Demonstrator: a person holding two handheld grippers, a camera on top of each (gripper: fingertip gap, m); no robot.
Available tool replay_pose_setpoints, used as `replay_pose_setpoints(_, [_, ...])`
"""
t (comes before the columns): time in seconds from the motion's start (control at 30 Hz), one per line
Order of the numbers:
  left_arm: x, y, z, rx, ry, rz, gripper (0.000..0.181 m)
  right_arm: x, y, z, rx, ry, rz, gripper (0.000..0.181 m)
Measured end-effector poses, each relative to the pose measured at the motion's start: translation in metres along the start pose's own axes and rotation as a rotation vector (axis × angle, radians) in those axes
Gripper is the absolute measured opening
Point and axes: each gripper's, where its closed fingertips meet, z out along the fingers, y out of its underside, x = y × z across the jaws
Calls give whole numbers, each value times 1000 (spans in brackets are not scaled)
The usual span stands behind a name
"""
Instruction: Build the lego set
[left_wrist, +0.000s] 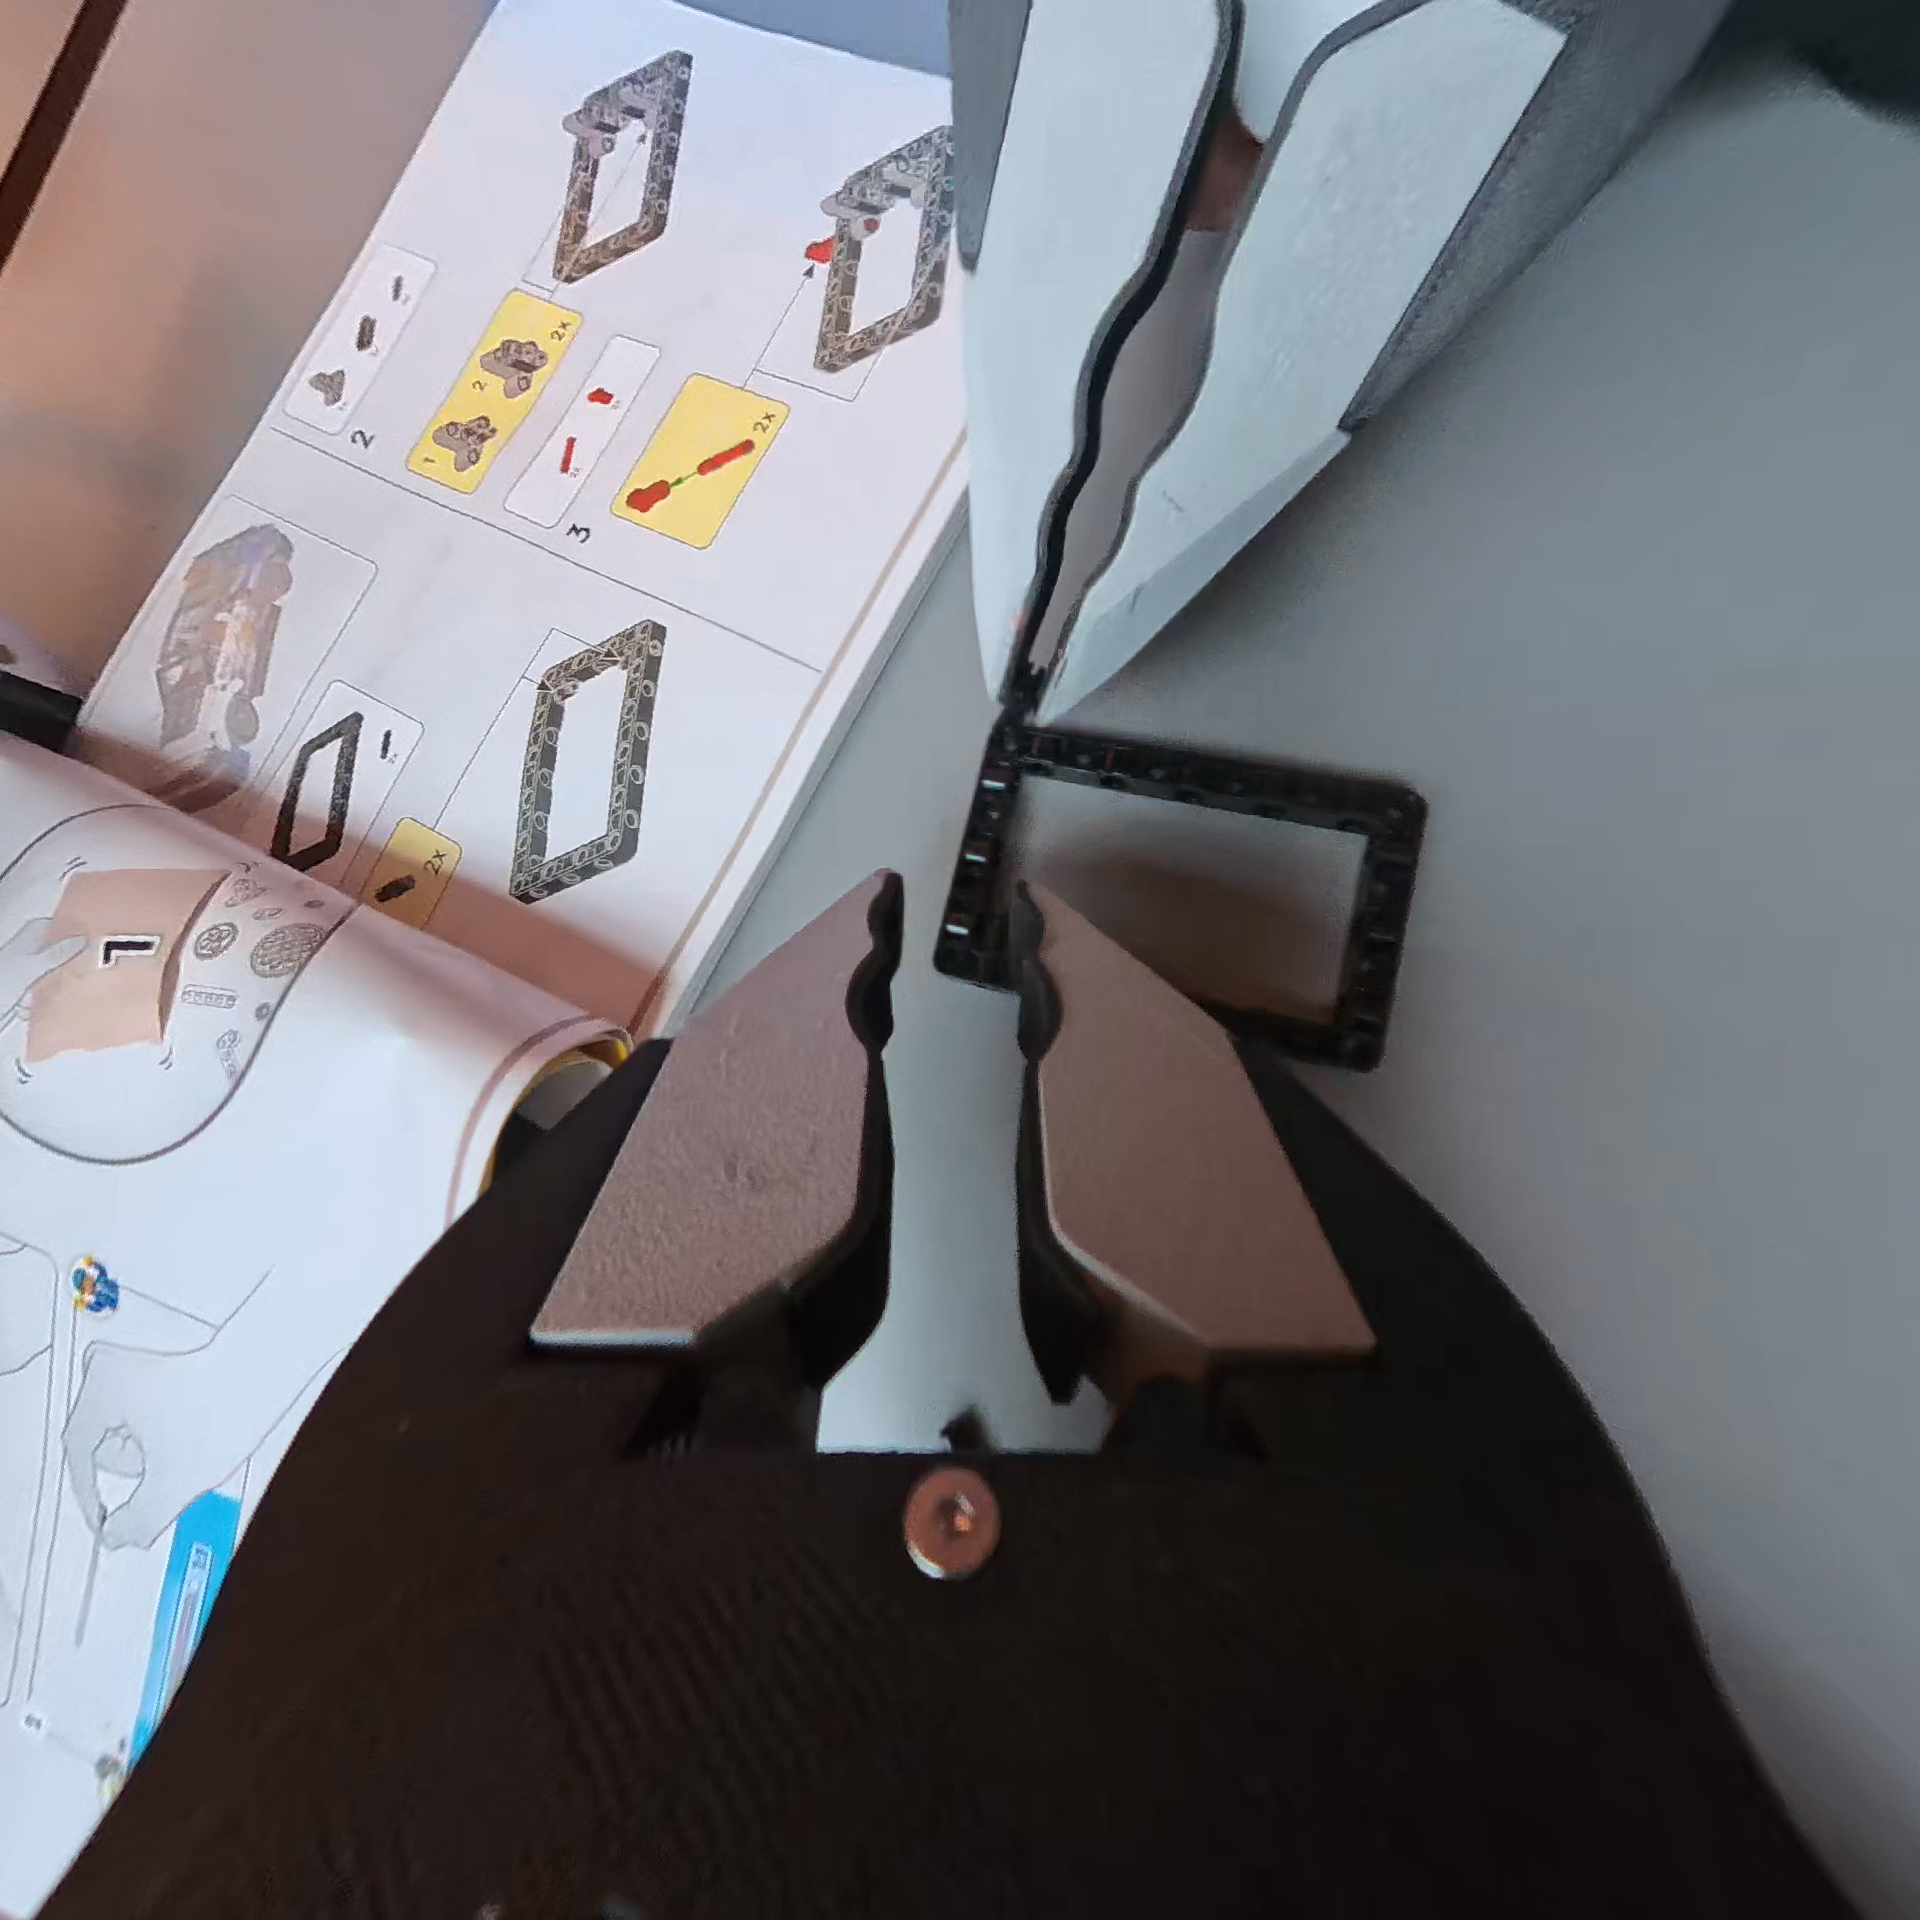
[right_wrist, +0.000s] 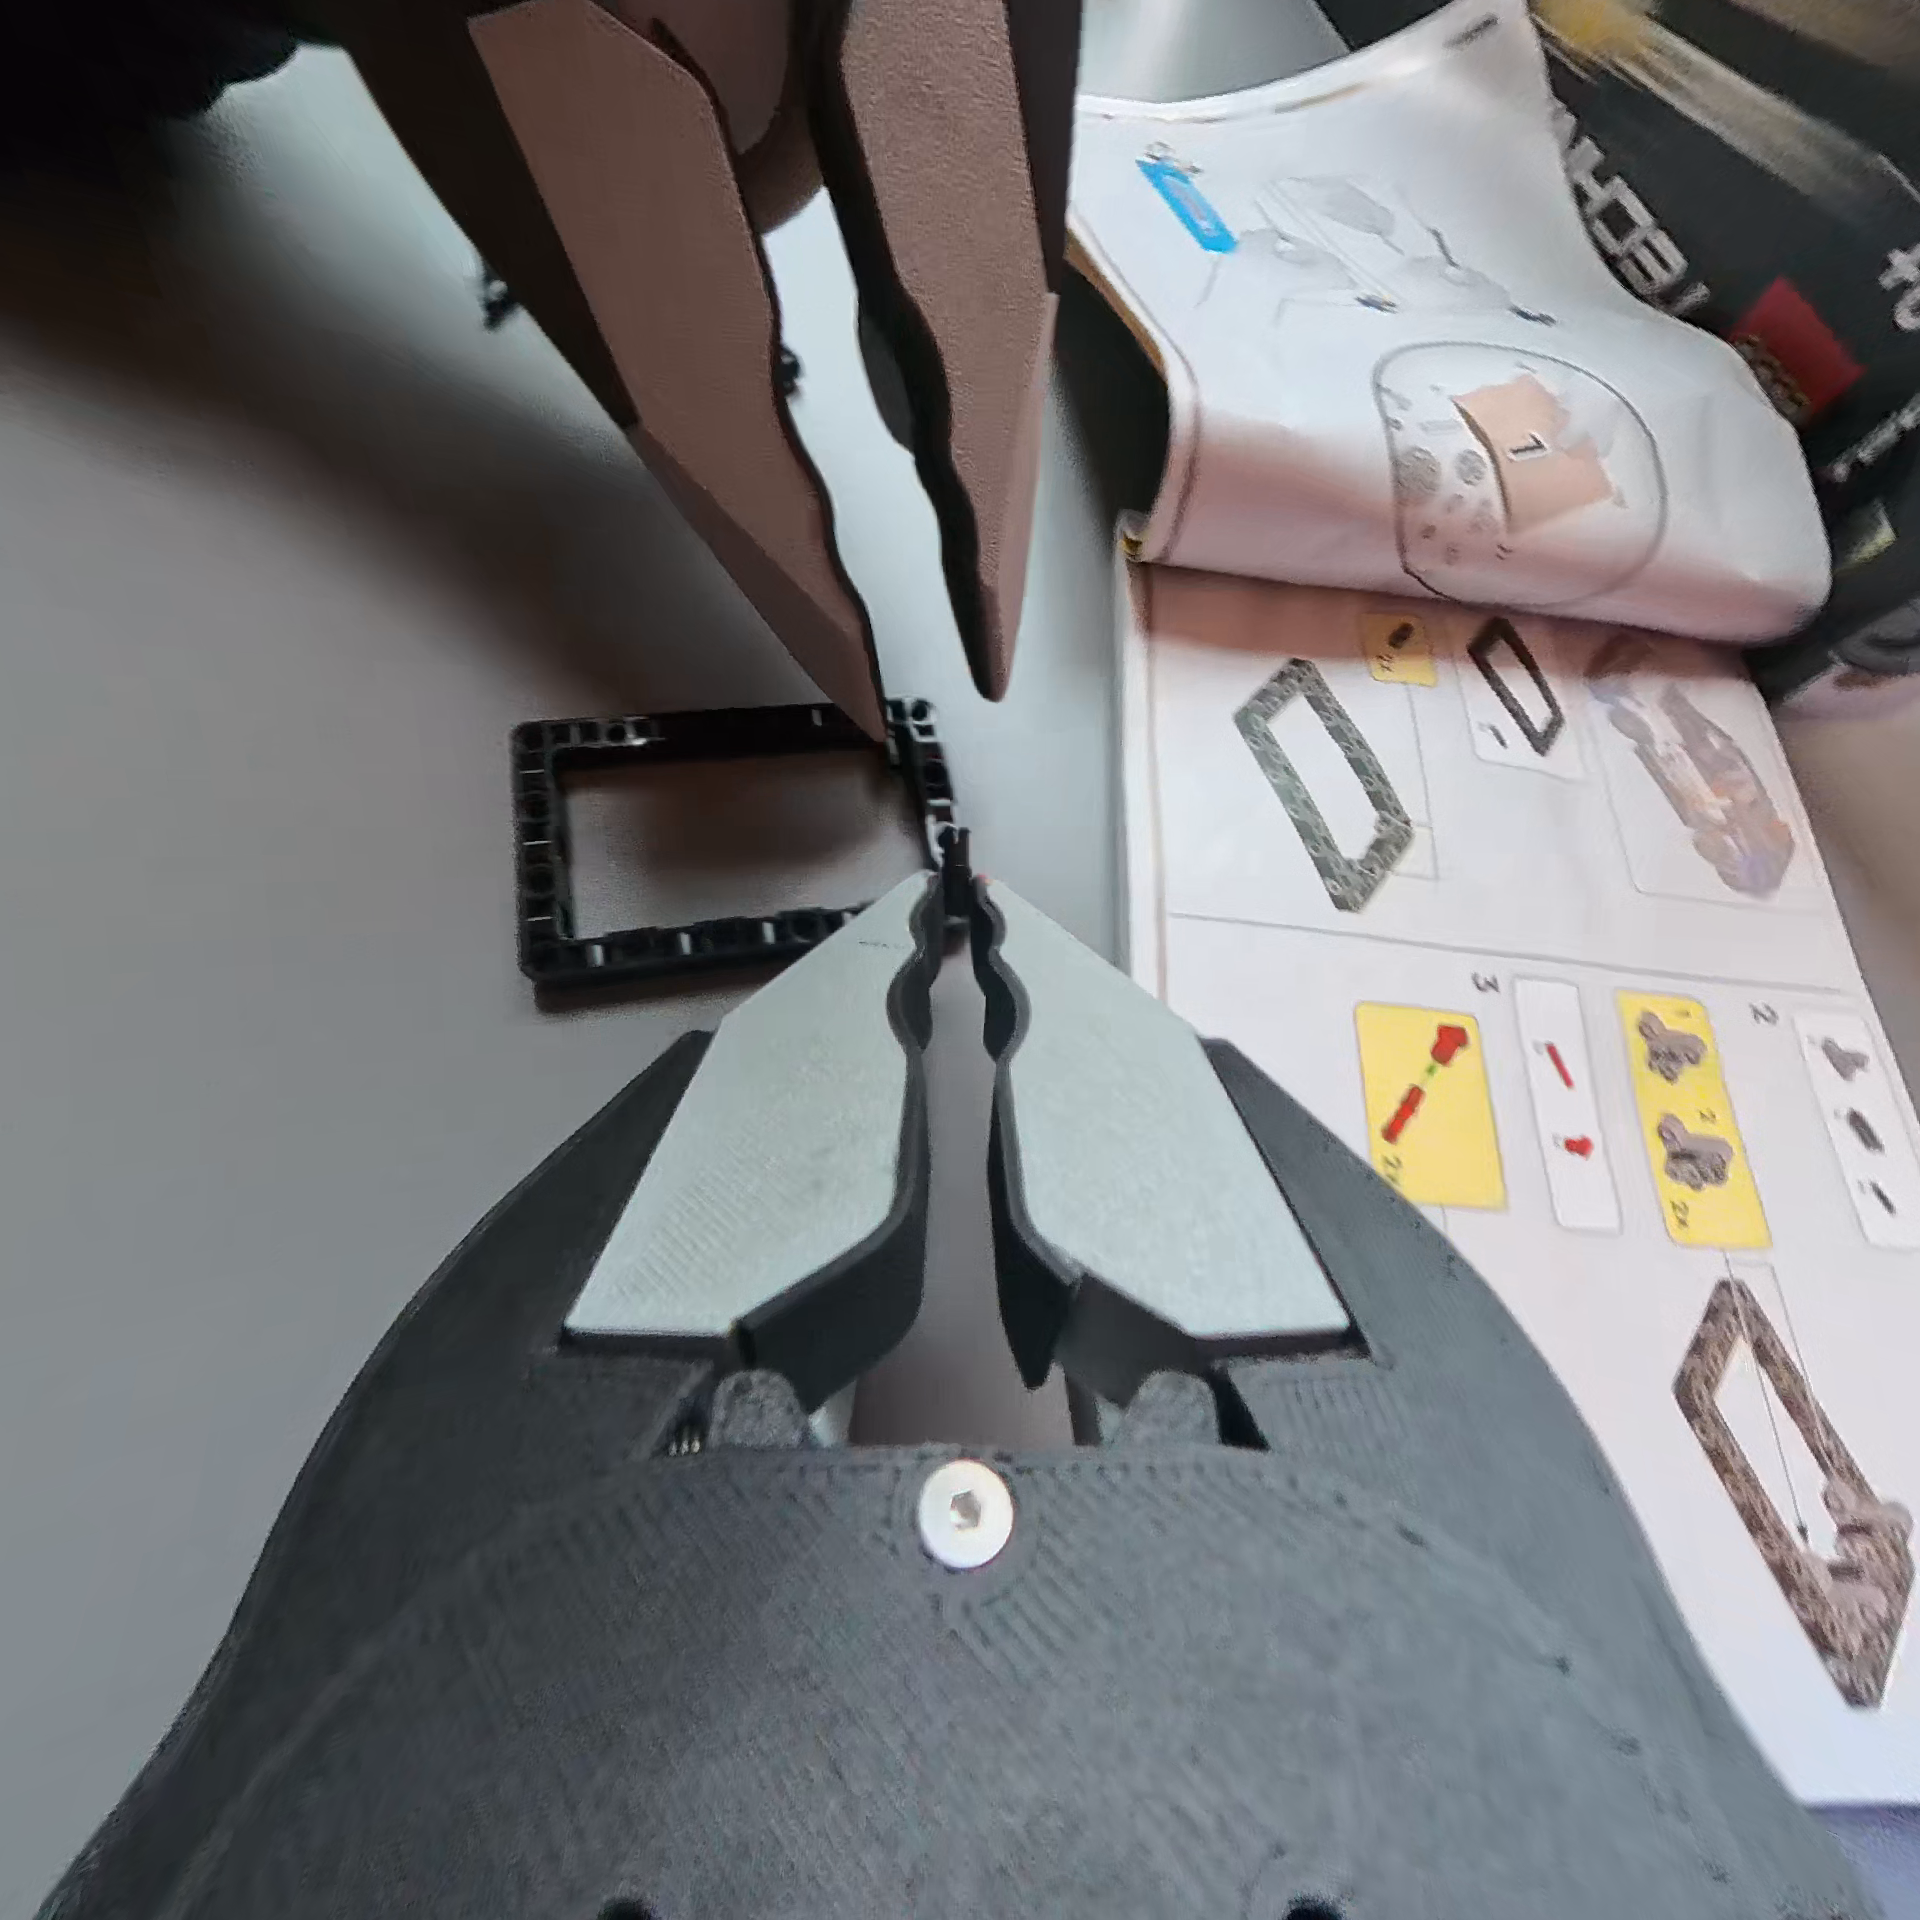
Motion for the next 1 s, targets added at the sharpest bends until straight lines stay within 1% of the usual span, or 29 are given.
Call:
replay_pose_setpoints(0.03, [-3, 1, 3, -12, 7, -9, 18, 4, 2, -1, -4, 12, 19, 1])
replay_pose_setpoints(0.1, [-3, 10, 9, -80, 23, 1, 17, 8, 4, -3, -3, 17, 58, 1])
replay_pose_setpoints(0.13, [-2, 11, 10, -92, 30, 5, 9, 9, 4, -5, -2, 20, 73, 1])
replay_pose_setpoints(0.23, [5, 22, 0, -146, 36, -30, 4, 10, 5, -8, -6, 24, 89, 1])
replay_pose_setpoints(0.3, [22, 31, -11, -174, 54, -115, 4, 8, 1, -11, 0, 21, 81, 1])
replay_pose_setpoints(0.37, [53, 36, -22, -171, 104, -227, 7, 7, -2, -13, 0, 27, 71, 1])
replay_pose_setpoints(0.4, [64, 39, -27, -155, 106, -270, 9, 5, -3, -14, 1, 24, 66, 2])
replay_pose_setpoints(0.43, [68, 43, -32, -144, 74, -298, 9, 3, -4, -15, 2, 21, 63, 2])
replay_pose_setpoints(0.47, [64, 49, -39, -138, 9, -306, 9, 1, -4, -16, 2, 16, 62, 2])
replay_pose_setpoints(0.5, [59, 51, -47, -121, -46, -276, 14, -2, -5, -18, 5, 7, 59, 1])
replay_pose_setpoints(0.53, [61, 47, -54, -89, -59, -203, 24, -5, -7, -21, 15, 7, 54, 2])
replay_pose_setpoints(0.57, [68, 40, -58, -65, -38, -95, 39, -6, -9, -24, 29, 8, 52, 2])
replay_pose_setpoints(0.6, [76, 35, -60, -55, -20, 33, 59, -9, -11, -26, 44, 1, 55, 1])
replay_pose_setpoints(0.63, [81, 33, -60, -62, -11, 158, 62, -11, -12, -27, 57, -11, 61, 1])
replay_pose_setpoints(0.67, [84, 35, -59, -92, 10, 257, 59, -13, -14, -28, 70, -23, 67, 1])
replay_pose_setpoints(0.73, [94, 45, -59, -169, 99, 405, 61, -15, -17, -29, 86, -38, 68, 1])
replay_pose_setpoints(0.8, [89, 48, -60, -206, 93, 590, 38, -15, -17, -30, 85, -32, 63, 1])
replay_pose_setpoints(0.83, [88, 47, -58, -214, 93, 670, 33, -15, -17, -30, 84, -32, 61, 1])
replay_pose_setpoints(0.87, [90, 48, -56, -230, 119, 720, 33, -15, -17, -31, 85, -34, 58, 1])
replay_pose_setpoints(0.93, [95, 50, -48, -275, 185, 747, 38, -15, -19, -32, 92, -36, 55, 1])
replay_pose_setpoints(1.0, [97, 47, -40, -282, 206, 711, 24, -16, -20, -33, 95, -42, 50, 1])
